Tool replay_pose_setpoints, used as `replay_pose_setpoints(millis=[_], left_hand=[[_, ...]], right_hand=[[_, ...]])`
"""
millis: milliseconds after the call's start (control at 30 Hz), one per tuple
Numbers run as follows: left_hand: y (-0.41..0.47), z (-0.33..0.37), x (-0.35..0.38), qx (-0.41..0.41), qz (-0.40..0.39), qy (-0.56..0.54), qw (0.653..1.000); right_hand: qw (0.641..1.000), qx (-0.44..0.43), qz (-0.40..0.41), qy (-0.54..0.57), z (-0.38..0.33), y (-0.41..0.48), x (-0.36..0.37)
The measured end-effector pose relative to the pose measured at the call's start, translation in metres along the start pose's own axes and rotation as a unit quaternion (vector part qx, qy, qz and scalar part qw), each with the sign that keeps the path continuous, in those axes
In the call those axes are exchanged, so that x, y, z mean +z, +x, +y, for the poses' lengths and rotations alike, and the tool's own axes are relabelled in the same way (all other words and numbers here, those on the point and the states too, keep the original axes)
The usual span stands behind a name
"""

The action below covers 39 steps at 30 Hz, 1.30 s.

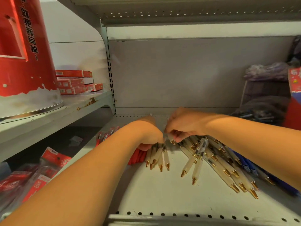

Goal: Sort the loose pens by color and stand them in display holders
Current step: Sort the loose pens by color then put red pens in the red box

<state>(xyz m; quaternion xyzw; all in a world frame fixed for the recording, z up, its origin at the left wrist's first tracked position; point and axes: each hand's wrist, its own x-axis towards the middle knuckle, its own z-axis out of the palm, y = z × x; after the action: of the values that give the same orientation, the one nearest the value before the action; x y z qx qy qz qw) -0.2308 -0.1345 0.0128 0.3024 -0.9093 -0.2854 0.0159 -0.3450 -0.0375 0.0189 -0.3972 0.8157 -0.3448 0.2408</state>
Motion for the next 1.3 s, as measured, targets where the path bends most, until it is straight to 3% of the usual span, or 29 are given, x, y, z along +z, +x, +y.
replay_pose_setpoints(millis=[167,233,333,467,633,767,933,1100,1300], left_hand=[[0.002,0.005,0.004,-0.028,0.046,-0.047,0.997],[0.002,0.005,0.009,-0.021,0.044,-0.027,0.998],[0.002,0.006,0.015,0.004,0.044,0.054,0.998],[-0.002,0.011,0.019,0.018,0.027,0.127,0.991],[-0.003,0.013,0.019,0.049,0.041,0.139,0.988],[0.0,0.01,0.017,0.048,0.067,0.139,0.987],[0.001,0.008,0.017,0.028,0.043,0.138,0.989],[-0.002,0.008,0.019,0.014,0.001,0.086,0.996],[-0.001,0.007,0.019,-0.009,-0.017,0.046,0.999]], right_hand=[[0.989,-0.006,-0.129,0.07,0.002,-0.02,0.01],[0.994,-0.017,-0.107,0.009,0.002,-0.021,0.004],[0.987,-0.028,0.01,-0.159,0.007,-0.019,-0.007],[0.938,-0.007,0.004,-0.346,0.014,-0.018,-0.006],[0.909,0.013,0.016,-0.416,0.007,-0.008,0.003],[0.887,0.03,-0.022,-0.46,0.001,-0.003,0.012],[0.846,0.03,-0.054,-0.529,-0.008,-0.006,0.02],[0.854,0.02,-0.067,-0.516,-0.008,-0.008,0.016],[0.899,0.022,-0.063,-0.432,0.0,-0.002,0.011]])
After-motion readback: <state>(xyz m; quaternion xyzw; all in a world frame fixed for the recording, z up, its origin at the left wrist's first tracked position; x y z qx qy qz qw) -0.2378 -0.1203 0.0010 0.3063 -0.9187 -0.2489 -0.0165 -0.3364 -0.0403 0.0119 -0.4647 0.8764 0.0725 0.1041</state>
